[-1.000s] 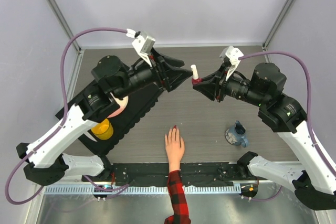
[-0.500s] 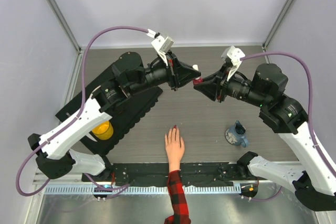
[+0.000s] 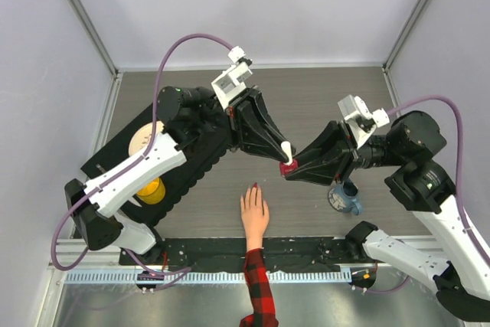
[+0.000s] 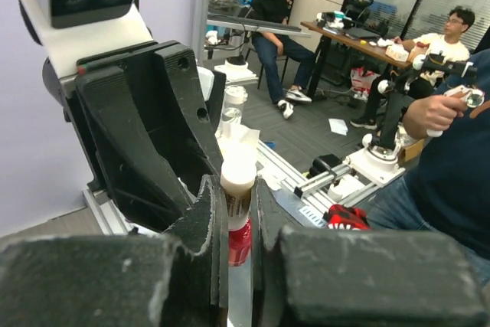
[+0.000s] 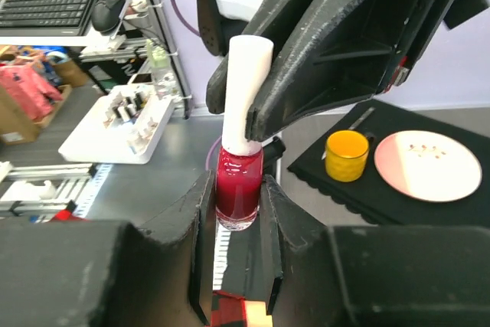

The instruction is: Paint the nails

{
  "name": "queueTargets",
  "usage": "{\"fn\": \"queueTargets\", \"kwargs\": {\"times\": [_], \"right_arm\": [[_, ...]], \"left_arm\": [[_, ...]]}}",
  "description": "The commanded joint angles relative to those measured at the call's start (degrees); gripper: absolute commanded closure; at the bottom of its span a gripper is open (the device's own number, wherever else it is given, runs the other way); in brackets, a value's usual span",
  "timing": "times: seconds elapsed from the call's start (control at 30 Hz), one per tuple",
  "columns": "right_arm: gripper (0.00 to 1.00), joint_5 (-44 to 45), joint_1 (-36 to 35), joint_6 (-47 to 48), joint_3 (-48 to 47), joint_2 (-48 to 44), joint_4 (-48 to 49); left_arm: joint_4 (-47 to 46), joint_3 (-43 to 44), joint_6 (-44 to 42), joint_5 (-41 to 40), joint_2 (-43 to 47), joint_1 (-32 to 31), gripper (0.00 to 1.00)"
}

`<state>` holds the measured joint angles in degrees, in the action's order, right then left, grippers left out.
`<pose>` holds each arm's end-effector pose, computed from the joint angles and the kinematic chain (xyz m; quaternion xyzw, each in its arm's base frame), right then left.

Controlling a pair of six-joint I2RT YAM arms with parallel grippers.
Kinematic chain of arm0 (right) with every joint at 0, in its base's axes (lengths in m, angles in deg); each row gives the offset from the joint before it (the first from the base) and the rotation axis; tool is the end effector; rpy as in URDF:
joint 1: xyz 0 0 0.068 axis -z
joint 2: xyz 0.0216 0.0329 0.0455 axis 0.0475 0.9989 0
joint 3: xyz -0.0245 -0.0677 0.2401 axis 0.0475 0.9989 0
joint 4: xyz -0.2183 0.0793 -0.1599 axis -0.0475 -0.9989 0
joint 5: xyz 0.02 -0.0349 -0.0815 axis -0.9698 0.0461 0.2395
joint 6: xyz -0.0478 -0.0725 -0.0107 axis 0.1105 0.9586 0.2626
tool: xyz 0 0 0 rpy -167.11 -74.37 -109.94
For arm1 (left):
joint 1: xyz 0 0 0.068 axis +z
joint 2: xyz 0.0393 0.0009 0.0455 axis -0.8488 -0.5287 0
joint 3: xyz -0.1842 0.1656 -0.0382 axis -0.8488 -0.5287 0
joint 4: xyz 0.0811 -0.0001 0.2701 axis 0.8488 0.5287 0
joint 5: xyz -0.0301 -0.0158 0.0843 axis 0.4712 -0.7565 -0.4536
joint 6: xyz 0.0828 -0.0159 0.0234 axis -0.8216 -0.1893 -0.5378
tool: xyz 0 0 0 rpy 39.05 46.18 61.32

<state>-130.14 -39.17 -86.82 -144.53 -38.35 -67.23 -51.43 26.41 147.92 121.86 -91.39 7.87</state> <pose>0.1090 0.1603 0.4835 -0.4617 0.4791 0.5626 0.4908 0.1469 -0.2897 0.5050 0.5069 0.3267 -0.7447 0.2859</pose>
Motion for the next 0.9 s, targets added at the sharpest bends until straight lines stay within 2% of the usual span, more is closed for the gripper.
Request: {"fn": "queueTargets", "kwargs": {"times": [0.0,0.03,0.07,0.13,0.17,0.2,0.27,0.33,0.37,0.5,0.63,0.87], "right_arm": [[0.99,-4.7,0.2,-1.8,0.5,1.3,6.2],[0.99,-3.7,0.1,-1.7,0.3,1.4,6.1],[0.99,-3.1,0.2,-1.2,-0.1,1.5,4.8],[0.99,-1.0,0.2,1.6,-1.0,1.8,2.3],[0.99,0.3,0.2,2.8,-2.2,2.2,-1.4],[0.99,1.7,0.2,6.2,-3.0,2.6,-3.7],[0.99,6.8,0.2,9.5,-5.5,3.9,-10.2],[0.99,11.1,0.1,12.9,-6.5,4.3,-12.9],[0.99,14.6,0.1,13.7,-7.4,4.6,-14.7],[0.99,22.3,0.1,14.5,-8.1,4.6,-14.8],[0.99,27.2,0.2,15.7,-7.6,4.2,-13.6],[0.99,30.5,0.1,16.3,-7.1,3.8,-13.9]], "left_arm": [[2.8,0.5,0.0,5.0,3.9,0.1,0.82],[7.9,0.7,-4.7,3.4,4.7,0.1,0.64],[21.6,1.2,-15.3,2.1,6.7,0.0,0.59],[36.5,3.9,-28.5,-1.4,8.9,0.1,0.49],[48.1,4.8,-33.6,-6.2,9.9,0.1,0.47],[52.5,6.3,-41.6,-8.8,11.9,0.1,0.46],[60.5,7.7,-45.6,-18.4,13.5,0.0,0.44],[63.0,8.1,-47.1,-25.3,15.2,0.0,0.44],[63.5,7.9,-46.6,-32.0,15.7,0.1,0.44],[62.0,6.1,-40.9,-46.2,17.1,0.1,0.47],[57.8,3.8,-35.1,-51.6,16.4,-0.1,0.49],[53.5,5.1,-33.5,-53.7,13.0,-1.6,0.5]]}}
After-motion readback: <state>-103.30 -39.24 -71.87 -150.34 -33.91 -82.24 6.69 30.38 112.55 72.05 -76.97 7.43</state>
